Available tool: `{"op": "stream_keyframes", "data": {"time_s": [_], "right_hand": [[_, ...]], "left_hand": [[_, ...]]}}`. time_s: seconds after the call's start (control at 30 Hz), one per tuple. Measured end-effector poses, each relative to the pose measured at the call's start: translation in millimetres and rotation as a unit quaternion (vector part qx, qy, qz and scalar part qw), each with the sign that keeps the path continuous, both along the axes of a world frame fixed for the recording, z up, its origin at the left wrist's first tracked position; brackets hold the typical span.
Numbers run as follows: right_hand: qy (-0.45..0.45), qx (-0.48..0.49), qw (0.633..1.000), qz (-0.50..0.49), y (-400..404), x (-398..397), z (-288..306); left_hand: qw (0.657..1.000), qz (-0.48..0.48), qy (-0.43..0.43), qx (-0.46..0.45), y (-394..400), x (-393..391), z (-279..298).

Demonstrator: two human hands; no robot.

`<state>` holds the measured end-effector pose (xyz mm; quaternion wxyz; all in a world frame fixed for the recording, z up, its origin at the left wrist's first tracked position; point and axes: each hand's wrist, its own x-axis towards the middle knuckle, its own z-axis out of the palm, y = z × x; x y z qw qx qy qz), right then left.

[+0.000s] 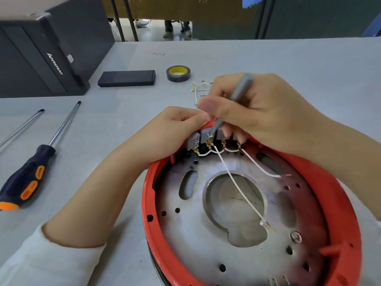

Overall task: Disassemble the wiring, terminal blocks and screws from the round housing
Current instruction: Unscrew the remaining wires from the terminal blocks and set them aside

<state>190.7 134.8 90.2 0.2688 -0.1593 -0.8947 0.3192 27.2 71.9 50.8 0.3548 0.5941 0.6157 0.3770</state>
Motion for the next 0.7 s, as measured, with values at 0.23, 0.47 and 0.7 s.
{"op": "stream_keyframes", "data": {"time_s": [0.23,0.47,0.7], "right_hand": [[-0.063,-0.065,0.995,-0.036,-8.7,25.8,-3.6],[-0.241,0.190,0.939,-0.154,-19.5,15.0,-10.9],[-0.265,0.234,0.916,-0.192,-24.3,3.4,-17.2]], "left_hand": [[1.000,0.015,0.002,-0.017,-4.2,1.7,0.4],[0.999,0.016,-0.018,-0.021,-4.9,1.8,0.3],[0.999,0.005,-0.032,-0.012,-5.1,2.7,0.0]]}}
